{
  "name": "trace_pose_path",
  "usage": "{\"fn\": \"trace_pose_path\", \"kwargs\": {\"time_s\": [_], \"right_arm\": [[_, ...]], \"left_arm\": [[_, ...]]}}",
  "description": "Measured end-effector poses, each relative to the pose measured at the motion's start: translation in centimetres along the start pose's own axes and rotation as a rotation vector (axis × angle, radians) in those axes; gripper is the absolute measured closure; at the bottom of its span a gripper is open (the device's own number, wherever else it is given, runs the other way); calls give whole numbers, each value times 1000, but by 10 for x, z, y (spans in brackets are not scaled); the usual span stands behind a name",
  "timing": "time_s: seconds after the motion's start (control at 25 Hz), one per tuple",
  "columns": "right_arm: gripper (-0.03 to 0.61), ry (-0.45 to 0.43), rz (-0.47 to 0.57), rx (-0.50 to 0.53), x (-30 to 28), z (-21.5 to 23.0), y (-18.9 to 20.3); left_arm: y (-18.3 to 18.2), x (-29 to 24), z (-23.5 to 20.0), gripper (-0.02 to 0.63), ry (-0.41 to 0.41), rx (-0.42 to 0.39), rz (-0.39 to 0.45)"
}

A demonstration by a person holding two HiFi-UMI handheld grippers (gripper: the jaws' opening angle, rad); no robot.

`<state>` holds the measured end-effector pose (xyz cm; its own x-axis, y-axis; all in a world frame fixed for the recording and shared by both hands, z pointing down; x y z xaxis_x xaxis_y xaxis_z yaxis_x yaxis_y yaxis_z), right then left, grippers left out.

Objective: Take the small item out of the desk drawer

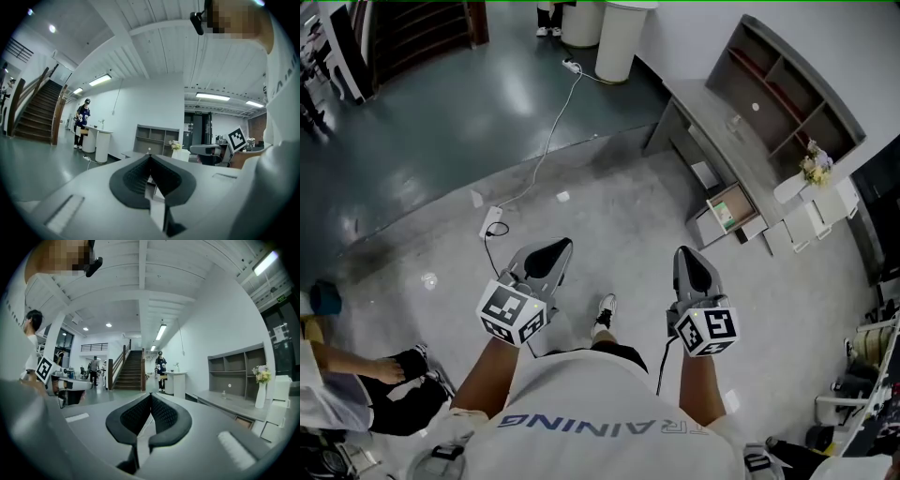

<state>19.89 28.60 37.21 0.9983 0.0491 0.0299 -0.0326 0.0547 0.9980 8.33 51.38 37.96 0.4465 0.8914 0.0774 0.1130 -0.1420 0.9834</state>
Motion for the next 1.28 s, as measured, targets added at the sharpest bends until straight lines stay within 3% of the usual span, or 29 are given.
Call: {"fn": "trace_pose_path", "kwargs": {"time_s": [0.36, 0.84, 1.28], "right_arm": [[560, -16, 8, -6, -90, 85, -7], [560, -22, -14, -35, -189, 206, -2], [560, 136, -21, -69, -203, 311, 1]], "left_arm": [[-13, -124, -32, 615, 5, -27, 25], [1, -276, -63, 615, -15, -10, -12], [9, -406, -51, 615, 115, -10, -68]]}}
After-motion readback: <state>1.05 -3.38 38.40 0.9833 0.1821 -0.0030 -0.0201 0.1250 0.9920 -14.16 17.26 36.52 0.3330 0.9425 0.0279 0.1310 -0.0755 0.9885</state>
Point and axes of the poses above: the fingertips, and each gripper's own axes: x backward along the fingers, z to its right, y out of its underside, the point moved 4 cm from there along x, backward along the fingers, and after that the axes turned 8 degrees about z, right-handed, at the moved point
